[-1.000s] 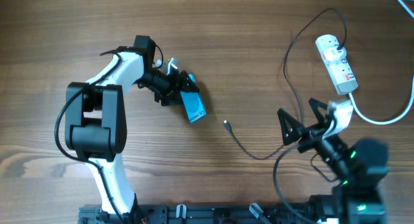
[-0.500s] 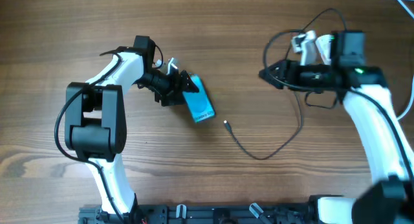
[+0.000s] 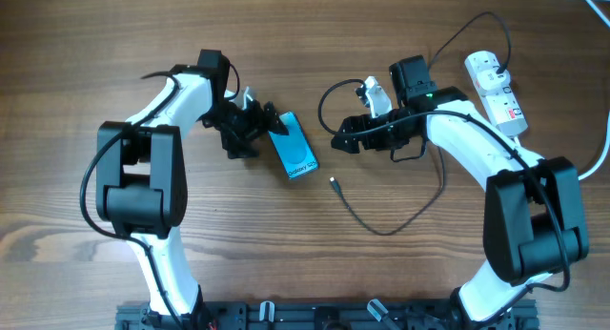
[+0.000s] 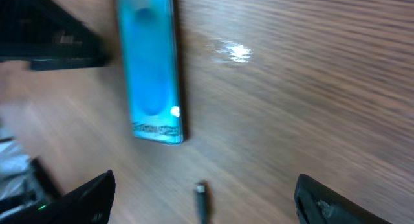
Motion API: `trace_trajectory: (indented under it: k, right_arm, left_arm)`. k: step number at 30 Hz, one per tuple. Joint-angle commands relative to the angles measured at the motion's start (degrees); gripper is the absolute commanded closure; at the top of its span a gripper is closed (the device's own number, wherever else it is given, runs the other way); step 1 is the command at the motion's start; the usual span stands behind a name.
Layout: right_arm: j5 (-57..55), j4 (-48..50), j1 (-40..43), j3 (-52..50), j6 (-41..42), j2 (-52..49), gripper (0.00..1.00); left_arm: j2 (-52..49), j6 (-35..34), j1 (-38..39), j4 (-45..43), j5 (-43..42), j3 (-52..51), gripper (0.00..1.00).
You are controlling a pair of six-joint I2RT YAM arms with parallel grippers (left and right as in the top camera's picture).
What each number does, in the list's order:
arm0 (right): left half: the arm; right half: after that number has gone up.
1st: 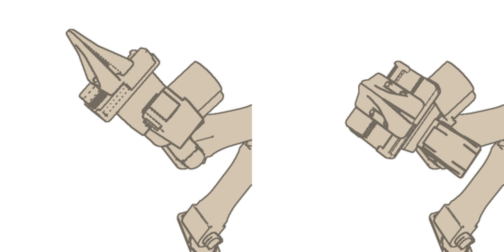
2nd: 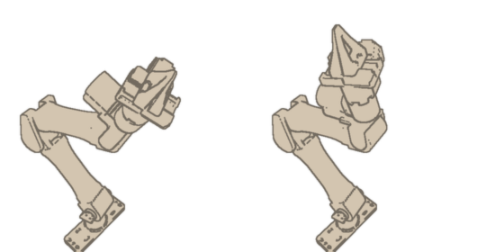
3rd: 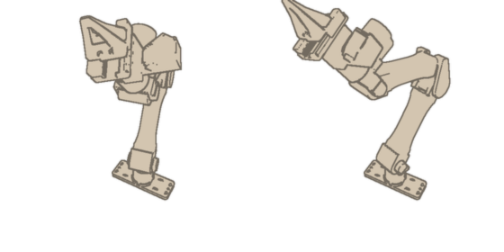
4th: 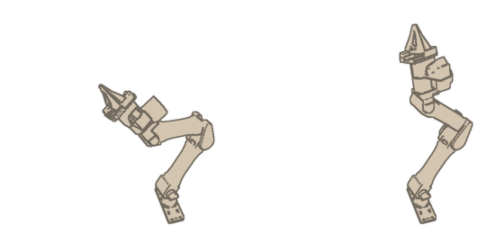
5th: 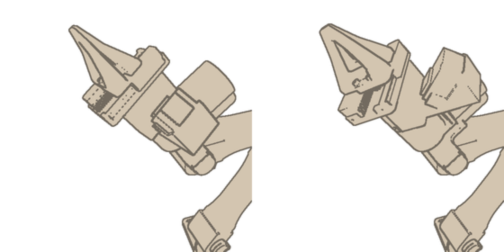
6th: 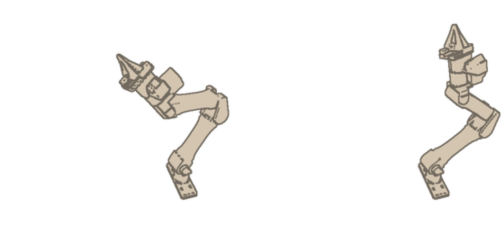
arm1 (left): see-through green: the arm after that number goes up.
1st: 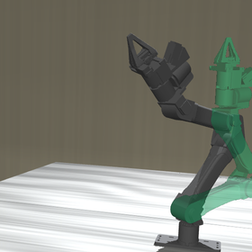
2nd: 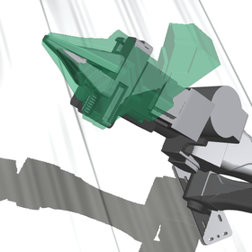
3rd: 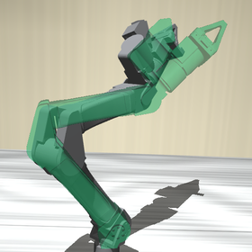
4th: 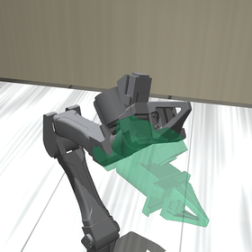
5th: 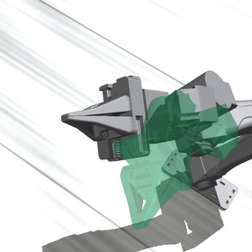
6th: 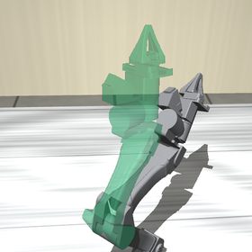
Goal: Plug charger to phone and switch on socket
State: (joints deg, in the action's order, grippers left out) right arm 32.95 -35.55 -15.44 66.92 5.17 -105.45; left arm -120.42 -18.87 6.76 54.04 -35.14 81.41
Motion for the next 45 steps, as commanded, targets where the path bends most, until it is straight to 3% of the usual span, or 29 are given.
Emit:
trace_trajectory:
  k: [1,3,7,17,29,36,45]
  right_arm:
    - [-13.97,-0.04,0.35,1.01,4.07,-0.61,0.0]
    - [-20.02,-0.09,1.31,0.9,4.44,-0.63,0.0]
    - [-20.48,-0.09,3.82,0.79,4.44,-0.63,0.0]
    - [-20.46,1.55,5.7,-0.07,4.39,-0.63,0.0]
    - [-20.48,14.1,5.73,-0.07,4.42,-0.63,0.0]
    - [-20.48,14.64,5.73,-0.07,4.42,-0.63,0.0]
    - [-20.46,15.23,5.73,-0.07,4.39,-0.63,0.0]
  left_arm:
    - [-0.22,-7.61,2.34,2.27,13.07,6.12,0.09]
    - [-0.22,-11.76,5.99,2.4,22.08,8.52,0.06]
    - [-0.48,-16.44,13.33,0.0,30.99,9.03,0.0]
    - [-1.44,-18.08,18.18,-0.63,33.09,8.81,0.0]
    - [-1.44,-19.12,20.5,-3.76,34.36,1.75,0.01]
    - [-1.44,-18.86,20.39,-6.14,37.03,0.17,0.09]
    - [-1.42,-3.48,20.33,-6.56,40.02,0.17,0.18]
